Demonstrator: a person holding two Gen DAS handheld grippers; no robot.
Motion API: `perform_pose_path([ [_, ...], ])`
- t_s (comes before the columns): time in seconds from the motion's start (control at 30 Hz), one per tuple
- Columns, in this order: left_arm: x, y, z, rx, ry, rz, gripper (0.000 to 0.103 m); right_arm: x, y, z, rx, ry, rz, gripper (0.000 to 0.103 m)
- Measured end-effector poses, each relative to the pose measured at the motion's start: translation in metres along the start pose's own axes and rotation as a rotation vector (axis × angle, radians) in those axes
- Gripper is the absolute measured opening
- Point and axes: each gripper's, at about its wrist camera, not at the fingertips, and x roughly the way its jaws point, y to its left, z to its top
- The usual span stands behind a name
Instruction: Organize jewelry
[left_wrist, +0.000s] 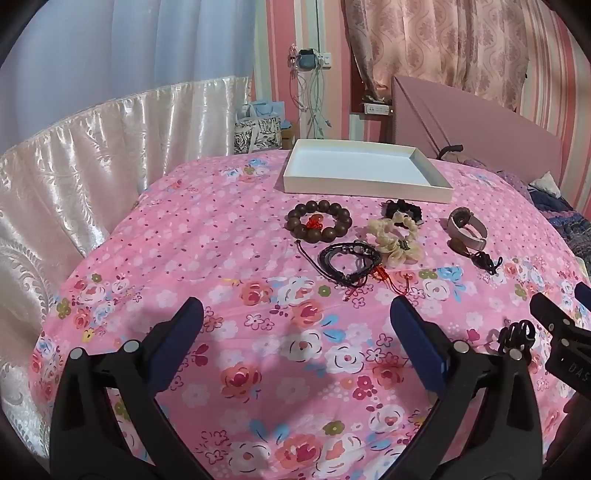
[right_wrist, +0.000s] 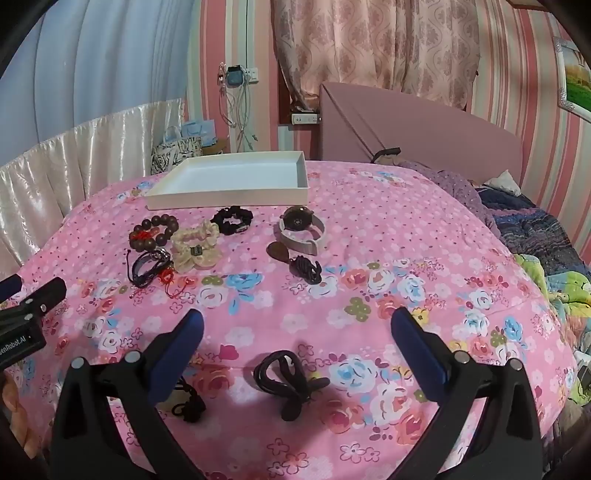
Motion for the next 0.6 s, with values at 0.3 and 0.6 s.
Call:
perform_pose_path([
  [0.3,0.0,0.0,0.0,0.0,0.001,0.002,0.1,0.001,-0.001,0.0,0.003,-0.001,-0.013,0.101],
  [0.6,0.003,0.0,0.001,0.003,0.004,0.002,0.1,0.006,0.004,-0.002,-0.004,0.0,-0.021,0.101],
])
